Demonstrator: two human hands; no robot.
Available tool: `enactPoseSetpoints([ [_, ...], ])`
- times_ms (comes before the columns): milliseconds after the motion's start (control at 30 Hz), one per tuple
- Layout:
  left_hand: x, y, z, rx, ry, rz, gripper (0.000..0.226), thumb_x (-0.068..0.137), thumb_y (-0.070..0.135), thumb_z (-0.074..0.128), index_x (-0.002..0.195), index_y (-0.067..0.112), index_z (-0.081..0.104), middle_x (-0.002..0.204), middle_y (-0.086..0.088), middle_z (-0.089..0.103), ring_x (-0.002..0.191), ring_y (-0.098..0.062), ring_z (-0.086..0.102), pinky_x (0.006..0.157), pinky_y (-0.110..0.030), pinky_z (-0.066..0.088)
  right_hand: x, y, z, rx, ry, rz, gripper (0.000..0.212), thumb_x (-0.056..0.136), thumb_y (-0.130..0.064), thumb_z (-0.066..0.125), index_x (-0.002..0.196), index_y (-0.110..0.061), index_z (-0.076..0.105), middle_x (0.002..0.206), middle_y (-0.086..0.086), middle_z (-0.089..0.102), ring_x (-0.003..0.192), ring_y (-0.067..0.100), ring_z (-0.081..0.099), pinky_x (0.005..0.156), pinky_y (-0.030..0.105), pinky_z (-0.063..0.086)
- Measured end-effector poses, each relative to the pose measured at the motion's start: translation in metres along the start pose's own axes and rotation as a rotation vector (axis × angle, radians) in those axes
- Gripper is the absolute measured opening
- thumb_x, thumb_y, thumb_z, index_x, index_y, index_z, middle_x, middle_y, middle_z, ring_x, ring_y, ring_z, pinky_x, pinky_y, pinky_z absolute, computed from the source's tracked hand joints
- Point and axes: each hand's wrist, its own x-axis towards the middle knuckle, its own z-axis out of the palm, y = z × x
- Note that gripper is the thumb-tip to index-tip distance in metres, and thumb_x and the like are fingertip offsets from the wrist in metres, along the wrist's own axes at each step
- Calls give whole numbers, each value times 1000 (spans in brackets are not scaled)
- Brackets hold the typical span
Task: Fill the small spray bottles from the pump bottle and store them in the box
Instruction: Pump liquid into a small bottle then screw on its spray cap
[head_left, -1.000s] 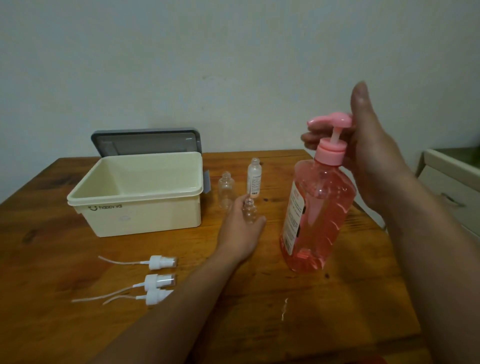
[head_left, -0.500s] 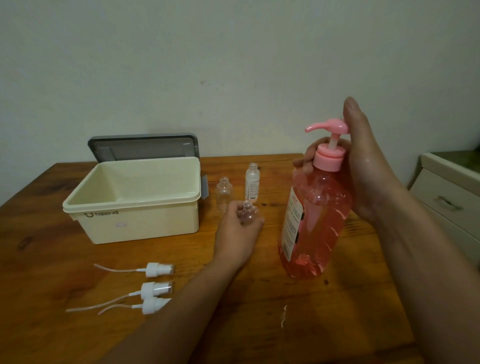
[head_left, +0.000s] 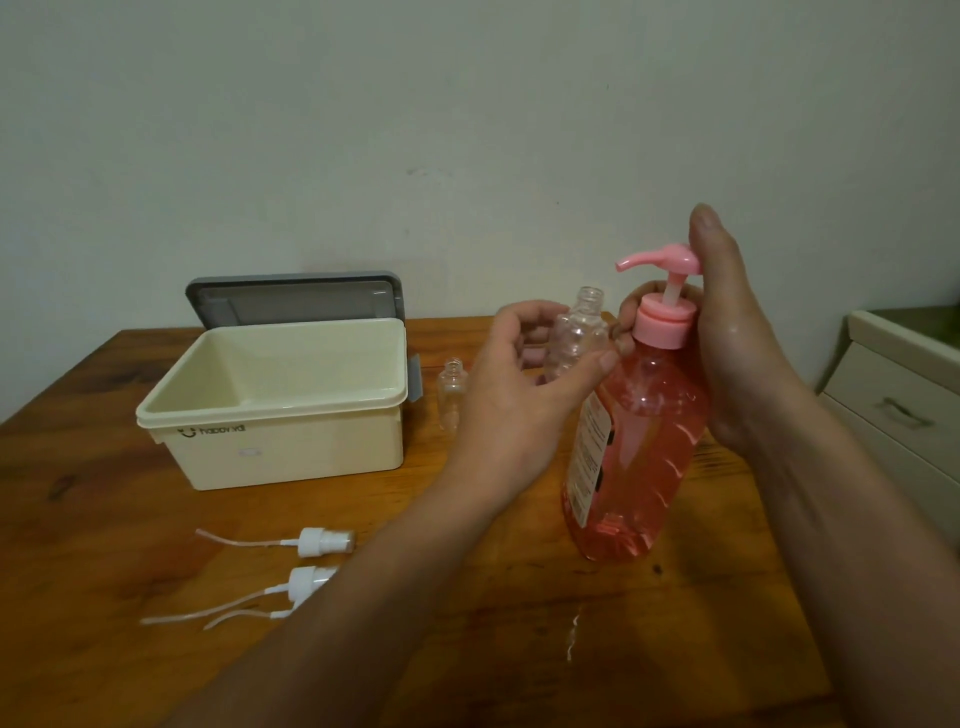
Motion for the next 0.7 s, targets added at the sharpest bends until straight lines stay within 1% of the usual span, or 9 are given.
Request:
enactPoseSetpoints([
  [67,1,3,1,-10,8,11,52,76,34,79,118,25,51,112,8,61,101,-5,61,79,-16,53,0,0,1,-6,8,-11,65,91,-70,35,61,-24,68,56,5,57,46,16,60,49,23,50],
  [200,3,10,3,-9,1,34,48,76,31,79,116,24,53,111,9,62,99,-4,62,81,-19,54,0,1,0,-28,25,-3,66,90,-72,36,59,-26,71,60,3,61,52,17,60,56,28,52],
  [267,3,13,3,-2,-13,54,42,78,28,78,112,27,53,109,12,62,96,-1,61,80,-16,53,2,1,0,-27,37,3,66,88,-73,38,60,-25,72,63,4,62,57,19,61,63,32,53],
  [333,3,17,4,-12,-25,78,39,79,25,77,110,29,53,106,14,62,93,2,60,76,-11,52,2,2,-1,-21,30,-9,63,88,-73,38,67,-26,75,69,9,61,61,23,62,67,36,53],
  [400,3,21,3,-62,-21,93,38,80,22,76,112,26,55,106,12,63,93,2,62,73,-9,51,2,3,-1,-13,38,-7,62,88,-72,40,70,-24,74,65,10,60,55,22,61,62,33,52],
  [467,4,26,1,-136,-5,114,41,81,18,75,117,22,56,109,5,65,94,-1,64,73,-11,51,2,3,-2,-15,34,16,64,87,-73,40,66,-20,69,57,7,60,46,19,58,53,27,49],
  [500,6,29,0,-168,6,126,43,81,16,74,119,20,55,110,2,66,94,-2,66,74,-12,51,2,4,-3,-23,27,22,66,86,-74,41,65,-18,67,56,7,59,45,18,56,51,26,48],
  [633,13,42,2,-168,0,166,39,83,14,74,117,13,56,104,2,69,89,-4,67,73,-13,52,6,5,-6,-46,28,27,75,82,-78,41,80,-8,68,60,8,61,51,20,57,59,30,49],
  [700,15,44,2,-136,-18,173,38,82,16,74,116,13,57,103,2,70,91,-7,67,76,-16,54,6,5,-7,-44,23,26,73,82,-78,41,78,-10,67,61,8,62,51,20,58,59,30,49],
])
